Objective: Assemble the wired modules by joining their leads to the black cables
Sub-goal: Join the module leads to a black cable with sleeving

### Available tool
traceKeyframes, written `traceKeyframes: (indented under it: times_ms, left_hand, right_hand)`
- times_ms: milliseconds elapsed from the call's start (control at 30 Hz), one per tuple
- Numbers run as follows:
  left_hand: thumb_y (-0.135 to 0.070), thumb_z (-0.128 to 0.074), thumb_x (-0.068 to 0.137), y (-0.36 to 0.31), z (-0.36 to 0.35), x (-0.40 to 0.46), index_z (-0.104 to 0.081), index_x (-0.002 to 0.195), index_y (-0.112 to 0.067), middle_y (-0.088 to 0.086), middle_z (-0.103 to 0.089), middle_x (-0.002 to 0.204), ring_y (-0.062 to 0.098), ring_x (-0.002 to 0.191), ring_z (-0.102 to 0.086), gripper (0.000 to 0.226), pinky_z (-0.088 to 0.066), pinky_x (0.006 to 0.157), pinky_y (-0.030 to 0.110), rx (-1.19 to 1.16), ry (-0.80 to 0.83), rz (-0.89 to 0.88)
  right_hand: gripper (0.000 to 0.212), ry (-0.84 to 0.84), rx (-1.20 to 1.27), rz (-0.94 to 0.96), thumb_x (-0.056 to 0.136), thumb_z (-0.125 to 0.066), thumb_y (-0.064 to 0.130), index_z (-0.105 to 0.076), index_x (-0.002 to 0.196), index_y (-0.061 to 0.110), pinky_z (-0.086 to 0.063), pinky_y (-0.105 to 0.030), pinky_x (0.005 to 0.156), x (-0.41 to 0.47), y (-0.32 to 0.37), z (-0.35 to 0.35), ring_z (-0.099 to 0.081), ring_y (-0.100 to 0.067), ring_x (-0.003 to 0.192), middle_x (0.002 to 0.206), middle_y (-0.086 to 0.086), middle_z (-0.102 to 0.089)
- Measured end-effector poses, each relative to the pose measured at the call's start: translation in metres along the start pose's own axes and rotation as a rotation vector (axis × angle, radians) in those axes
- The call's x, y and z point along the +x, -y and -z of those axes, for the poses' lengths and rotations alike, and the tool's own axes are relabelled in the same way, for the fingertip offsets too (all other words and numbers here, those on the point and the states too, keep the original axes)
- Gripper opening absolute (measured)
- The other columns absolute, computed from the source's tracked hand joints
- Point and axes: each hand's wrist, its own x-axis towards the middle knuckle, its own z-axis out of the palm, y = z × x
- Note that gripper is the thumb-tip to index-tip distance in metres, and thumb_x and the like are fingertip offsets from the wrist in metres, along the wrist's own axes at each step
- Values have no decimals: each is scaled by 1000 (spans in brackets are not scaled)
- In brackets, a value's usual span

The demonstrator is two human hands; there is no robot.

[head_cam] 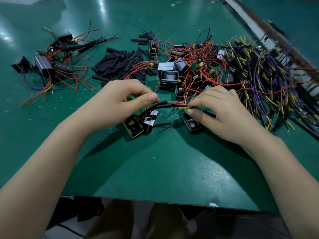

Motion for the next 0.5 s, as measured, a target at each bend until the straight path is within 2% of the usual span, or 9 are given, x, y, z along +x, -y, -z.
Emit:
traceKeyframes:
  times_ms: [67, 133, 233, 500]
  left_hand:
    - [-51, -51, 80, 0, 2, 0, -71, 94, -26, -16, -66, 84, -9, 77, -57, 35, -39, 68, 5, 15, 75, 47]
    - [-51, -51, 80, -1, 2, 0, -69, 86, -30, -16, -67, 80, -5, 73, -58, 28, -42, 65, 9, 1, 131, 58]
    - [-48, -55, 79, -4, 1, 0, -66, 79, -33, -22, -64, 70, -3, 58, -53, 19, -41, 55, 10, -80, 136, 72]
    - [-44, -60, 77, -17, 8, 13, -66, 82, -24, -25, -56, 53, -7, 46, -46, 21, -31, 47, 3, -79, 280, 69]
  right_hand:
    - [29, -3, 33, -12, 91, -52, 41, -70, 98, 20, -24, -32, 73, 0, 2, 1, -53, -23, 96, 89, 12, -60]
    - [28, -6, 93, 4, 91, -52, 37, -70, 100, 17, -35, -37, 72, 0, 5, 1, -56, -26, 88, 86, 11, -59]
    - [26, -41, 151, 47, 92, -55, 29, -70, 101, 10, -48, -46, 72, 1, 7, 1, -59, -29, 79, 86, 1, -67]
    - [25, -73, 112, 78, 93, -55, 27, -71, 101, 10, -44, -39, 70, 1, 6, 0, -56, -28, 74, 82, -3, -68]
